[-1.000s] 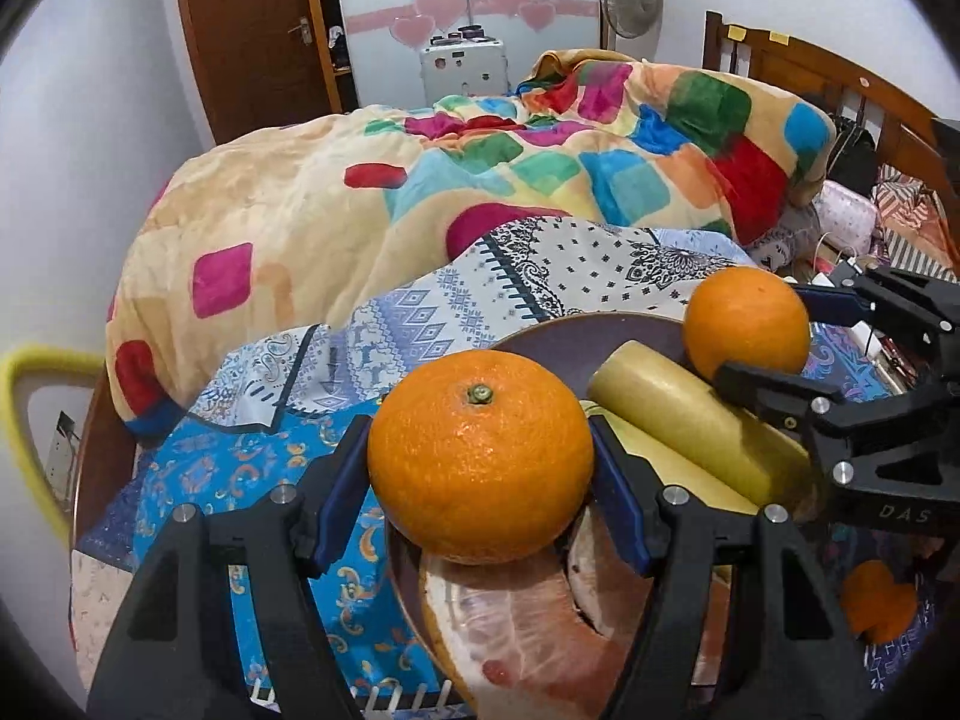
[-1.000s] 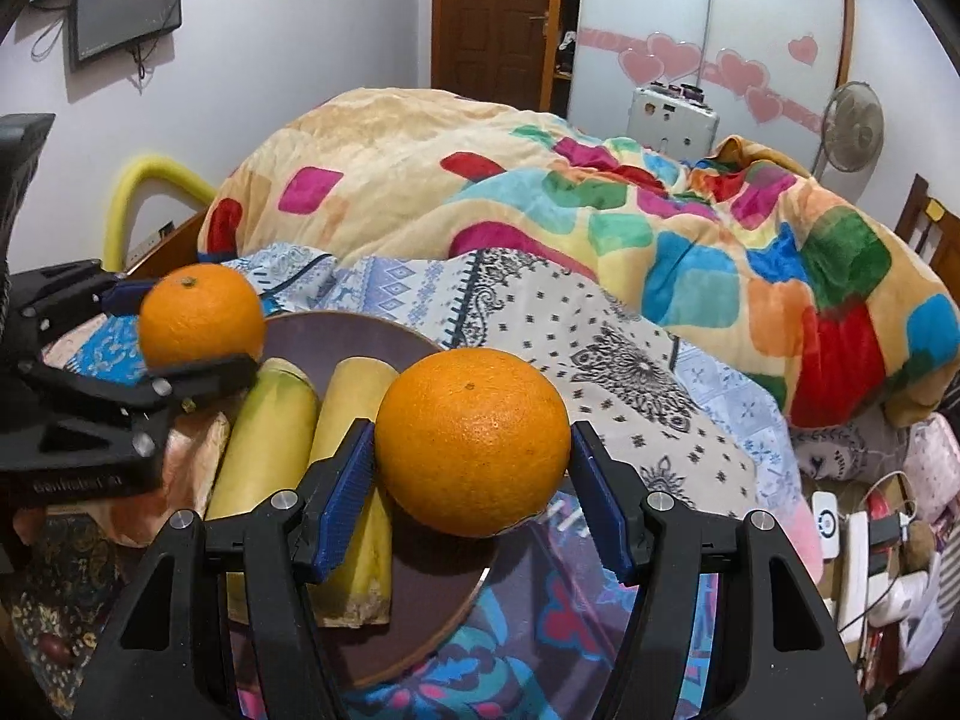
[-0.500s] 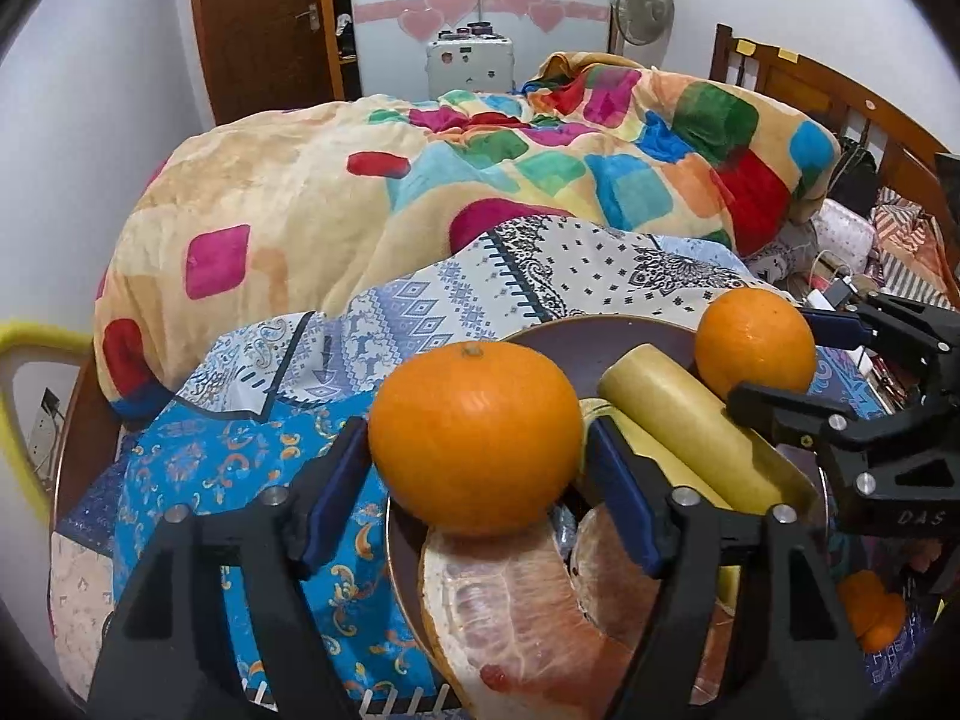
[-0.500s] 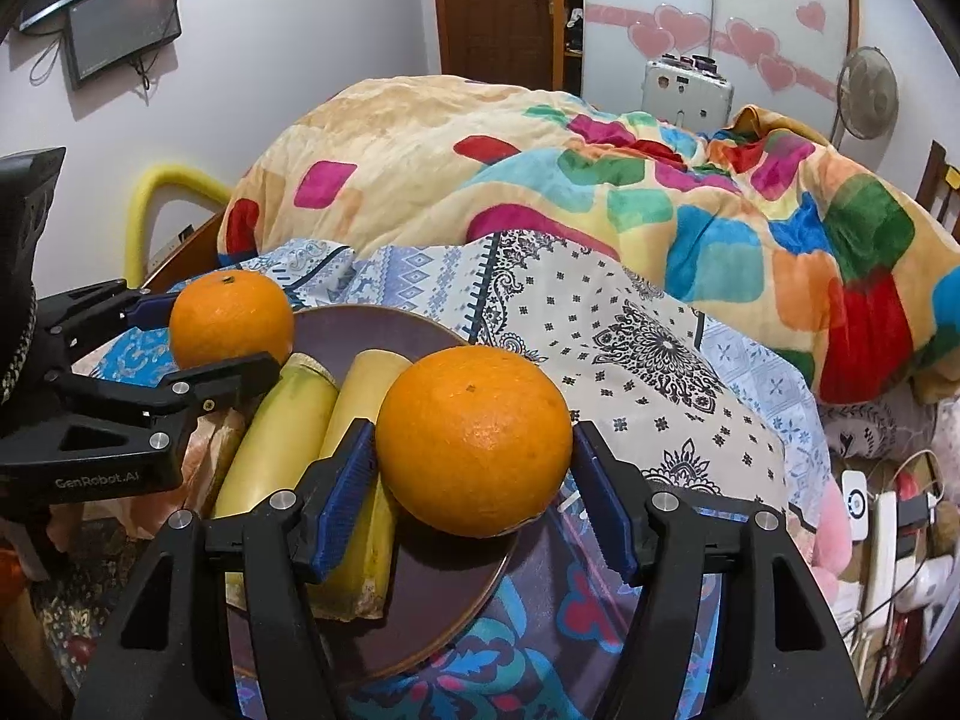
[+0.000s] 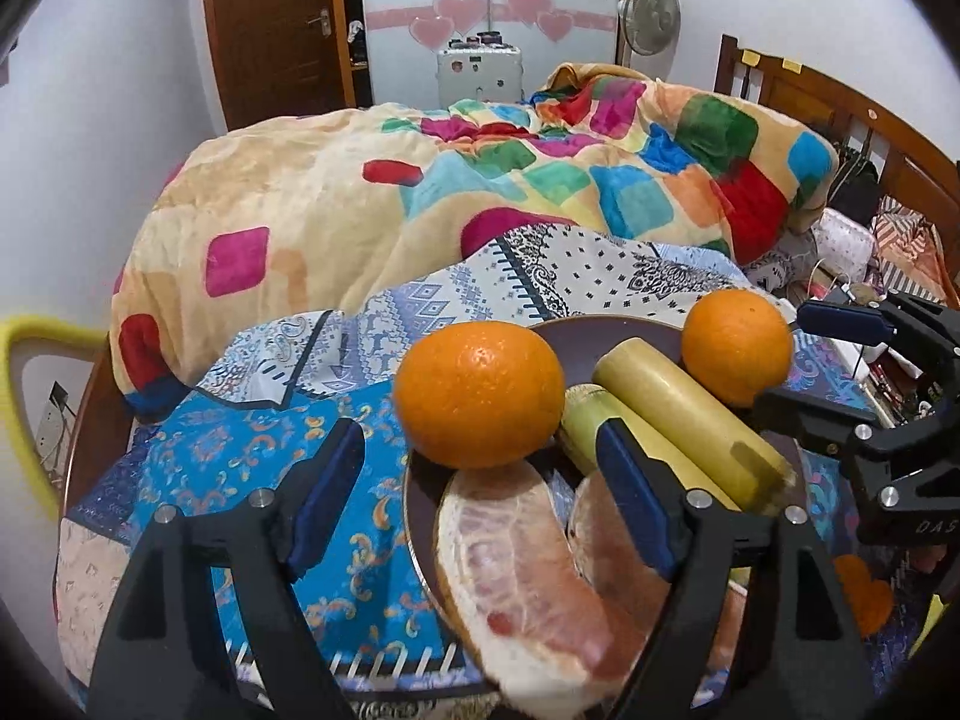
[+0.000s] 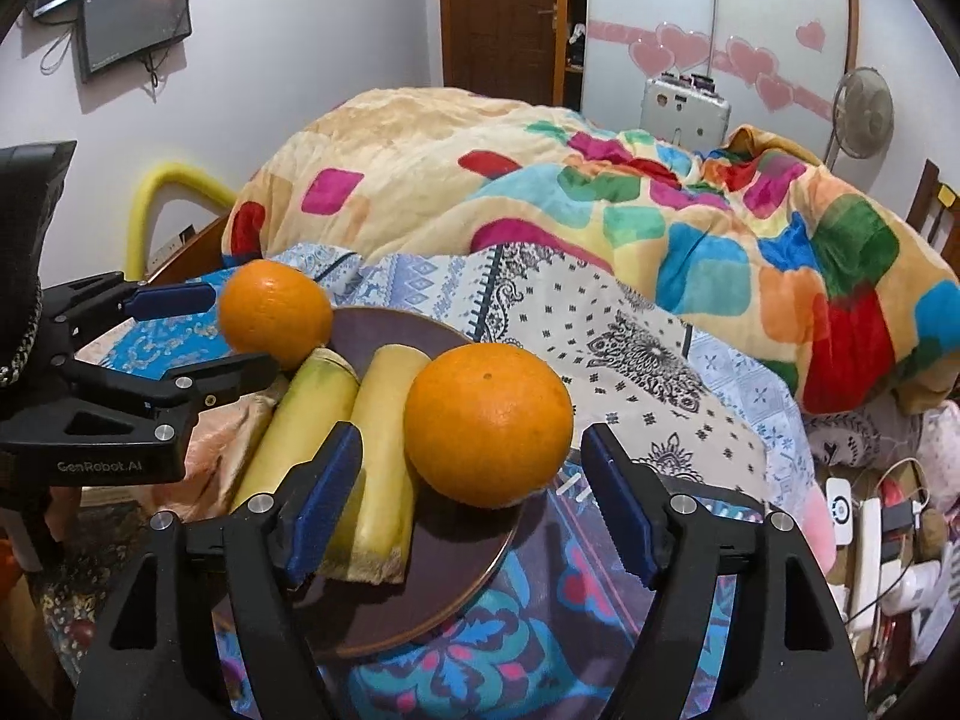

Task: Organize fruits
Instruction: 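Lower both large oranges onto the plate and open both tools, then withdraw both tools and move them toward the small tangerines on the cloth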

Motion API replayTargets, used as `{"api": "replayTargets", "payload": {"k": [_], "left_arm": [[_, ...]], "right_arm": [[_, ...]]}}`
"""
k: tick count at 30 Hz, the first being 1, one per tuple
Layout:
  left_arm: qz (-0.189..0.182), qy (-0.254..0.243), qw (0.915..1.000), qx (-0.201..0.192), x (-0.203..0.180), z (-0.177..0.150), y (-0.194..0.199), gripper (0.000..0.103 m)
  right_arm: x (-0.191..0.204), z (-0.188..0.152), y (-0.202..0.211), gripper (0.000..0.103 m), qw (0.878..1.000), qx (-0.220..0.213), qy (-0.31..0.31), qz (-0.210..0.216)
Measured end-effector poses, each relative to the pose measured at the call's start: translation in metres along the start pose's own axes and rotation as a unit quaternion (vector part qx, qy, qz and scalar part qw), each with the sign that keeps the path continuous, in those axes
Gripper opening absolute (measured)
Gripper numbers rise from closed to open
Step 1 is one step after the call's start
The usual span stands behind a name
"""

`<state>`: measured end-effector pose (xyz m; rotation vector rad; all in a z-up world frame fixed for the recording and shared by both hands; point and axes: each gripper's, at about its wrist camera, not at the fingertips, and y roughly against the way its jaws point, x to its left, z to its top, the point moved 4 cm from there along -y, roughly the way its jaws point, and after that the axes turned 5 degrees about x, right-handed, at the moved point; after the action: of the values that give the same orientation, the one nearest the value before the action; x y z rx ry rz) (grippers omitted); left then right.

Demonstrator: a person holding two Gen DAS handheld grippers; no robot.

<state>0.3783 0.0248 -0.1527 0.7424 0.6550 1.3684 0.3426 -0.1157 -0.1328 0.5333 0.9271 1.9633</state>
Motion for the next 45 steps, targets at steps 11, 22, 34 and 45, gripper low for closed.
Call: {"api": "replayTargets", "payload": {"k": [11,22,34,45], "left_arm": [[0.010,0.014,0.9980,-0.061,-0.006,-0.022,0.090,0.080],[0.006,-0.001,0.9962,-0.087,-0.053,-0.071,0.150,0.080],[-0.014,-0.011,0.9973,-0.071,-0.093,-0.107,0.140,0.080],[-0.027,0.005,0.9988,-0.040,-0.102,-0.115,0.102,0.080]], "right_arm": [[0.020,-0.013,0.074,0.073,0.997,-0.063,0.024,-0.036],[0.029,-0.063,0.122,0.081,0.995,-0.094,0.016,-0.029],[0.019,-0.118,0.105,0.080,0.998,-0.058,-0.001,-0.025],[0.021,-0.136,0.065,0.056,1.000,-0.011,0.004,0.019]]}}
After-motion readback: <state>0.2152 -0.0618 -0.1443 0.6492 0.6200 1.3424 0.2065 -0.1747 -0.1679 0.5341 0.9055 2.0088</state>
